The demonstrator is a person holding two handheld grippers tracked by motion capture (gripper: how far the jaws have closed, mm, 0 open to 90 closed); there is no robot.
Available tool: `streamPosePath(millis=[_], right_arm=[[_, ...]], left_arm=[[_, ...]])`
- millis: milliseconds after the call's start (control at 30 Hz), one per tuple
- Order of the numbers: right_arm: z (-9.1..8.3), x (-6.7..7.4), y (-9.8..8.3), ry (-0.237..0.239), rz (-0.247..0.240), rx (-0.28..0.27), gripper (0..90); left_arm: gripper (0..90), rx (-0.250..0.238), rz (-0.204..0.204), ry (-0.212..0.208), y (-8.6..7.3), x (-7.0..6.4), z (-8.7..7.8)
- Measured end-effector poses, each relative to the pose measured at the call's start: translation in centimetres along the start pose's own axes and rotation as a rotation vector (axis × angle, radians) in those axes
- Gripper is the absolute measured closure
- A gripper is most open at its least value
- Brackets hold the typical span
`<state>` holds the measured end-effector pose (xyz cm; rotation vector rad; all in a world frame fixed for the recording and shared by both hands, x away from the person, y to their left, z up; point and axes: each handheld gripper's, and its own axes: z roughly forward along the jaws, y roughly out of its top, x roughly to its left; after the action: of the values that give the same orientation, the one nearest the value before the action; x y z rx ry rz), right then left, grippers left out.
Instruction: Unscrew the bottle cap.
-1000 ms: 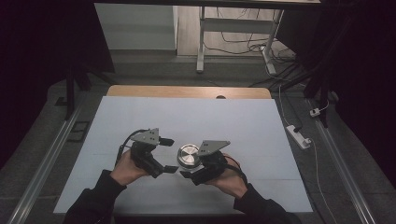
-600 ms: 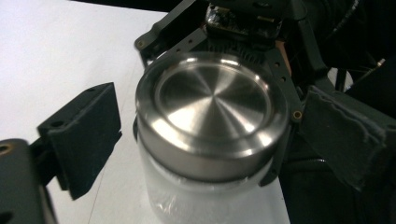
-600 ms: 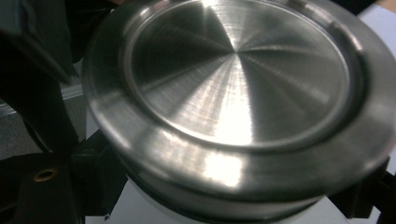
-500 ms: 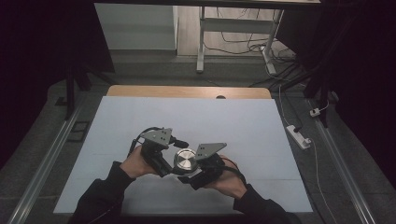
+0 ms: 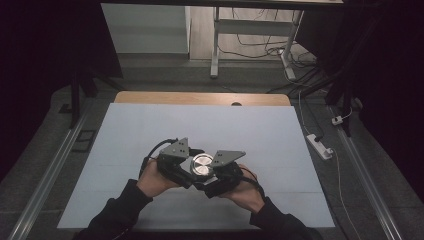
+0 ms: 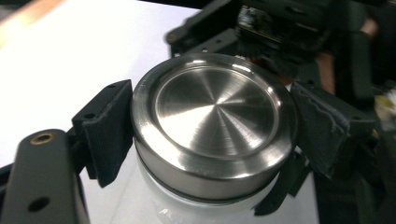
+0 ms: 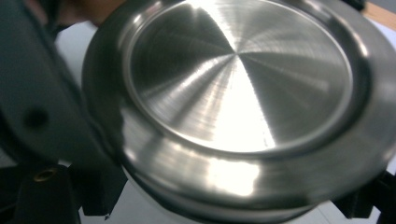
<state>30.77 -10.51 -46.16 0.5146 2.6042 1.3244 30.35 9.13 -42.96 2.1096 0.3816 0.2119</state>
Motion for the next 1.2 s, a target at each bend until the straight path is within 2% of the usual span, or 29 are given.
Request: streamPosePath(millis=[67, 100, 133, 200, 400, 633, 733, 833, 867, 933, 1033, 1200], right_arm=[[-0.1, -0.2, 0.0, -0.025, 0.015, -0.004, 14.8], [-0.1, -0.2, 0.0, -0.025, 0.015, -0.004, 14.8], [-0.1, -0.2, 0.0, -0.037, 0.020, -0.006, 14.8], [-0.3, -0.2, 0.1, -0.037, 0.021, -0.012, 14.8], [-0.5, -0.2, 0.3, -0.037, 0.016, -0.027, 14.8], [-0.7, -0.6, 0.2, -0.049, 0.029, -0.033, 14.8], [-0.8, -0.6, 0.2, -0.040, 0.032, -0.040, 14.8], [-0.8, -0.5, 0.2, -0.021, 0.028, -0.044, 14.8], [-0.8, -0.4, 0.3, -0.012, 0.025, -0.045, 14.8], [-0.7, -0.1, 0.3, 0.013, 0.022, -0.047, 14.8], [-0.6, 0.4, 0.4, 0.074, 0.011, -0.048, 14.8], [-0.3, 1.5, 0.7, 0.152, -0.038, -0.033, 14.9]], left_arm=[[18.6, 0.013, -0.006, 0.054, 0.4, -0.5, 0.2], [18.6, 0.013, -0.006, 0.054, 0.4, -0.5, 0.2], [18.5, 0.015, -0.005, 0.071, 0.6, -0.8, 0.3], [18.2, 0.004, -0.013, 0.059, 0.6, -0.7, 0.1], [13.5, -0.038, -0.033, -0.022, 0.3, 0.1, -0.7], [18.3, -0.087, -0.023, -0.107, -0.1, 0.9, -2.6], [17.3, -0.103, -0.025, -0.080, -0.2, 1.3, -3.5], [13.5, -0.124, -0.011, -0.073, -0.4, 1.7, -4.1], [12.9, -0.123, -0.003, -0.086, -0.5, 1.8, -4.1], [11.3, -0.117, 0.028, -0.116, -0.6, 1.9, -4.1], [10.1, -0.095, 0.072, -0.184, -0.7, 1.8, -3.8], [13.0, -0.052, 0.122, -0.272, -0.9, 1.6, -3.0]])
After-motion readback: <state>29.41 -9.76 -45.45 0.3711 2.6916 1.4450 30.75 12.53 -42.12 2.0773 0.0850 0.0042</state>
